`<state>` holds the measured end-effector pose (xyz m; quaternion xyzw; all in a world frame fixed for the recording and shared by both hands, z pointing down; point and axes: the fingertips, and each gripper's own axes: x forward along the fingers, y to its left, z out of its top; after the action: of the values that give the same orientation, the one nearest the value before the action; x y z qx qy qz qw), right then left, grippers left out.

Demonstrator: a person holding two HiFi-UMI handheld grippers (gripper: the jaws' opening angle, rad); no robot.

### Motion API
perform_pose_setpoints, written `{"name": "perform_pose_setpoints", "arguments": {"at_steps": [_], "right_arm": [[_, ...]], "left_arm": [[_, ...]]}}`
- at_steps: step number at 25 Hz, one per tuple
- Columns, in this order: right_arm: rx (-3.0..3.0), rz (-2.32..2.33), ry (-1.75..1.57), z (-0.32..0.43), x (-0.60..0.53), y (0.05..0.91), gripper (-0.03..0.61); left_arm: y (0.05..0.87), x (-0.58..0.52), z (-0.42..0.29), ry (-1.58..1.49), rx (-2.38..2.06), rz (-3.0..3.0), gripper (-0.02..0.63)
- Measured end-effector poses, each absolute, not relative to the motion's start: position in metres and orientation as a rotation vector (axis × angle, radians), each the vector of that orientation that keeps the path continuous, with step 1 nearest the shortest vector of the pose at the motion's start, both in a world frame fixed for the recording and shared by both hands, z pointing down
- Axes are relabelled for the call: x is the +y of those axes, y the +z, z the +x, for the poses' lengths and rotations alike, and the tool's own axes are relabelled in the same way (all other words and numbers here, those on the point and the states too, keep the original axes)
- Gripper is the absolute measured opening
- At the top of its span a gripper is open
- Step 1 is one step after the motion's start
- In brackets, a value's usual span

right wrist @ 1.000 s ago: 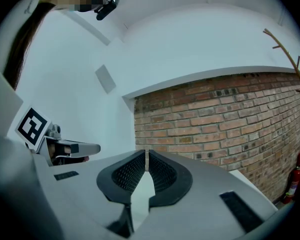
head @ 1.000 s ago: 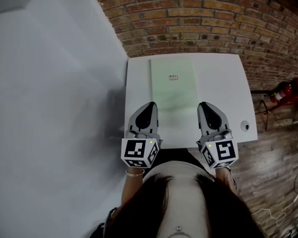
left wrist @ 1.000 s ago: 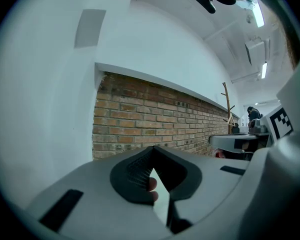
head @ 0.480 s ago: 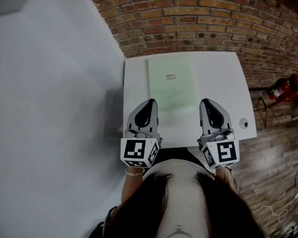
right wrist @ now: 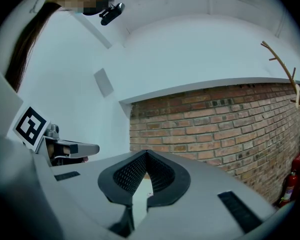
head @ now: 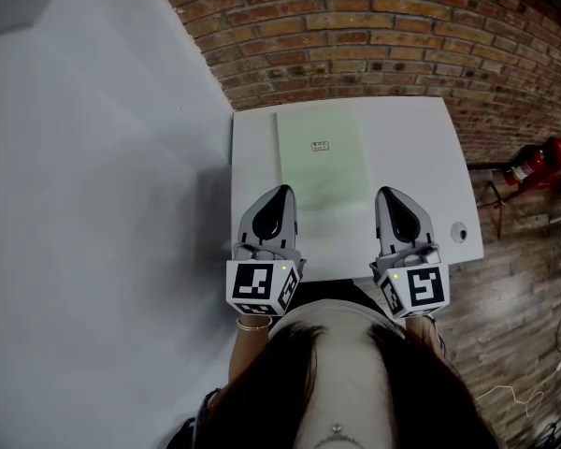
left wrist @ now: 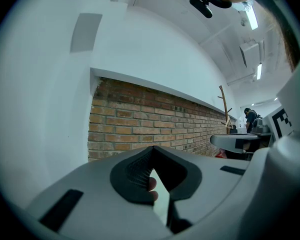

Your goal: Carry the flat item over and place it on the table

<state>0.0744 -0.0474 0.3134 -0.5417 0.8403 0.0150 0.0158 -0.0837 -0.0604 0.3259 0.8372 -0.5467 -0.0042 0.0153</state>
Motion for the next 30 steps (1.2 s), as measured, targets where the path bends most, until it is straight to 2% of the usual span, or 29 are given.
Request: {"name": "perform_pose_setpoints", "arguments": {"at_steps": [30], "right_arm": [[2.592, -1.749, -0.017, 0.087, -0.060, 0.324, 0.035]], "left_arm": [[0.339, -0.072, -0.079, 0.068, -1.722, 2.570, 0.009]]}}
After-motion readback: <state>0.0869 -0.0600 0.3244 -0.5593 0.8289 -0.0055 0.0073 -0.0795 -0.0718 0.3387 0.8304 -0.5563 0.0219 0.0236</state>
